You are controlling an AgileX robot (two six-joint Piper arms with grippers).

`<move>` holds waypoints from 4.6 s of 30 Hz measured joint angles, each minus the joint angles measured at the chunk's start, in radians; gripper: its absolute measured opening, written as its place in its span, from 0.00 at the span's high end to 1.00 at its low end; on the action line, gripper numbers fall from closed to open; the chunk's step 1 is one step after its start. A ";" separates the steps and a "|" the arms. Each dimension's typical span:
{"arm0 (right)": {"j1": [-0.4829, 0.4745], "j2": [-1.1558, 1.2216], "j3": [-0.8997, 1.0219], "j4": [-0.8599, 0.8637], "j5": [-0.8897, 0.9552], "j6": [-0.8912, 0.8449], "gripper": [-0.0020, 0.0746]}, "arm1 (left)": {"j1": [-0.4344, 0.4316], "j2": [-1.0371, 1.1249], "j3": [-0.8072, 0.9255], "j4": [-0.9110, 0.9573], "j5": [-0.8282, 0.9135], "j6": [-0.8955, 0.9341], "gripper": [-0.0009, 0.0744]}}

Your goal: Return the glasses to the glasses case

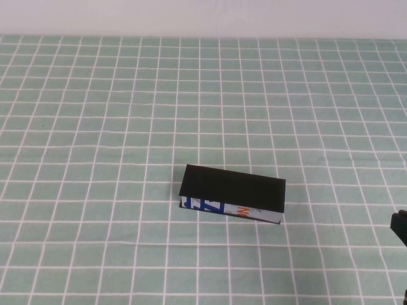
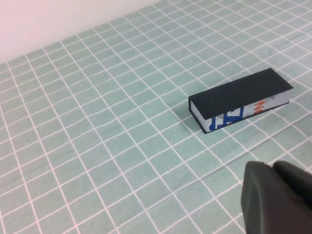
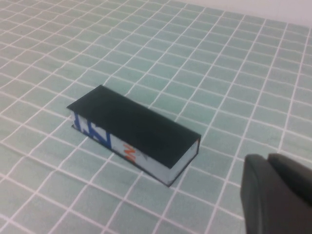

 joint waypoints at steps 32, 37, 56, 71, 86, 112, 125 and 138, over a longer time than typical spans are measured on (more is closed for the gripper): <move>0.000 0.000 0.000 0.000 0.338 0.000 0.99 | 0.000 0.000 0.000 0.001 0.000 0.004 0.99; 0.000 0.000 0.000 -0.004 0.398 0.001 0.99 | 0.008 0.000 0.000 0.001 0.000 0.017 0.99; 0.000 0.000 0.000 -0.006 0.491 0.001 0.99 | 0.018 -0.071 0.425 0.037 -0.580 0.131 0.99; 0.000 0.000 0.000 -0.007 0.491 0.001 0.99 | 0.018 -0.207 0.754 0.272 -0.753 -0.251 0.99; 0.000 0.000 0.000 -0.007 0.492 0.001 0.99 | 0.018 -0.274 0.797 0.464 -0.695 -0.587 0.99; 0.000 -0.002 0.000 -0.007 0.492 0.001 0.99 | 0.018 -0.274 0.797 0.464 -0.693 -0.589 0.99; -0.177 -0.374 0.000 -0.008 0.209 0.001 0.99 | 0.018 -0.274 0.797 0.464 -0.693 -0.589 0.99; -0.209 -0.419 0.066 -0.069 0.011 0.006 0.99 | 0.019 -0.274 0.797 0.466 -0.693 -0.589 0.99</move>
